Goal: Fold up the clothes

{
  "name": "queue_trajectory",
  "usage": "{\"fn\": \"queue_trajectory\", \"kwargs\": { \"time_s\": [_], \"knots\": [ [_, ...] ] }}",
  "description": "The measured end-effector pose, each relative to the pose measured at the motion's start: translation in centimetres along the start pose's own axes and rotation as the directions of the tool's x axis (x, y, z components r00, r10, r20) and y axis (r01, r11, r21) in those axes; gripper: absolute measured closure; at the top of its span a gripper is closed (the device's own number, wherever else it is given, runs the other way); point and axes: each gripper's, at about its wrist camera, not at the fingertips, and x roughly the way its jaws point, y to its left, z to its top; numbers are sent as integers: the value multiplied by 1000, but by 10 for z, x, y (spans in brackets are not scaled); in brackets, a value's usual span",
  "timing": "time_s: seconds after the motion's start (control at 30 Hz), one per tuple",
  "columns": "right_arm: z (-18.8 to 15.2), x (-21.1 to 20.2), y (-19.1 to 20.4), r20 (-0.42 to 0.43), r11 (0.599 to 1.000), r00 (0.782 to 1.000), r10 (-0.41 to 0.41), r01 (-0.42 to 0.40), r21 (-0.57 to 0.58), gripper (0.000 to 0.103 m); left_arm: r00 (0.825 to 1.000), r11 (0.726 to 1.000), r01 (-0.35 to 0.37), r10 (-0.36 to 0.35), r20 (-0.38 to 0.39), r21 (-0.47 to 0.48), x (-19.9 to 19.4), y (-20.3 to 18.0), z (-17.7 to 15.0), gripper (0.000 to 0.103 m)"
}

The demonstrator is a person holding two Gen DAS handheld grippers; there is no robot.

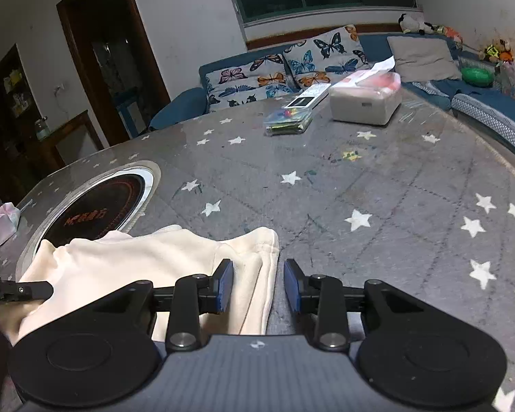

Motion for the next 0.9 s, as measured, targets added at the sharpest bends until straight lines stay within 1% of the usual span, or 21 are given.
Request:
{"fn": "queue_trajectory", "kwargs": {
  "time_s": [0.23,0.3,0.33,0.37,0.77,0.83,0.9],
  "knots": [
    [-1,3,7,-3,1000,1000,18,-18,-17,71,1000,999,-23,23,-5,21,1,-4,1,82],
    [-2,3,9,-10,999,1000,30,-30,-15,77,1000,999,-27,27,-6,26,1,-5,1,82],
    [-2,4,10,-13,999,999,36,-36,-14,82,1000,999,-29,29,-7,28,1,-5,1,82],
    [-2,3,10,-13,999,999,38,-38,-15,83,1000,999,-30,31,-7,31,1,-5,2,81],
    [-4,3,10,-6,999,1000,30,-30,-12,79,997,992,-72,72,-1,102,1,-16,1,82],
    [-4,3,12,-7,999,999,31,-32,-20,79,997,990,-80,80,2,114,1,-19,0,82],
    [-4,4,12,-9,999,999,39,-39,-16,82,996,989,-85,85,4,121,2,-20,0,82]
  ]
}}
